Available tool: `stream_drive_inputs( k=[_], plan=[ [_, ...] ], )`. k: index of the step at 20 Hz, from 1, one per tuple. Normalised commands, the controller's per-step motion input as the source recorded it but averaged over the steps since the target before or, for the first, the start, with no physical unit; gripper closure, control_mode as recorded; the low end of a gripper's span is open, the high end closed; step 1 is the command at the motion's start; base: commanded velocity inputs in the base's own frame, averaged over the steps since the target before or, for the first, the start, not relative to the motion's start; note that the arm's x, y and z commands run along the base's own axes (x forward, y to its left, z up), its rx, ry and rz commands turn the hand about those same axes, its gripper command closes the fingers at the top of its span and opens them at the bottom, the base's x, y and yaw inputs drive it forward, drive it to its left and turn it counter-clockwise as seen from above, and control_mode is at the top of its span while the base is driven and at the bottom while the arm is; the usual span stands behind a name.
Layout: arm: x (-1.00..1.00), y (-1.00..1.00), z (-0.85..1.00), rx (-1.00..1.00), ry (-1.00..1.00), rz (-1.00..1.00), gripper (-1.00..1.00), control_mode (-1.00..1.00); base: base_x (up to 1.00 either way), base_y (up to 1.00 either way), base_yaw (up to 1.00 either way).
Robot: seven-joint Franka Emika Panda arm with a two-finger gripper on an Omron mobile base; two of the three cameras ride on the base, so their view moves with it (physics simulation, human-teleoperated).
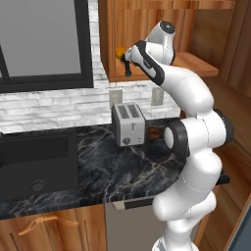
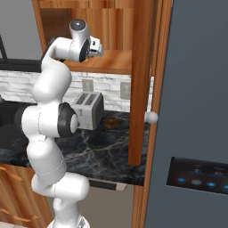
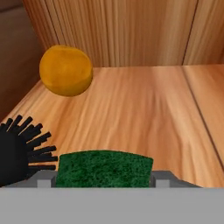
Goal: Pick the dish brush and sponge from the cabinet and place them on the counter.
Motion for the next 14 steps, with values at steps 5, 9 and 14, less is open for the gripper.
stream_drive_inputs(
  k=[5,9,14],
  plan=[
    [-0.11,0.00,-0.21,0.00,0.00,0.00,1.00,-1.00,0.00,0.00,0.00],
    [-0.46,-0.12,-0.30,0.00,-0.01,0.02,1.00,-1.00,0.00,0.00,0.00],
    [-0.57,-0.24,-0.34,0.00,0.00,0.01,1.00,-1.00,0.00,0.00,0.00]
  ],
)
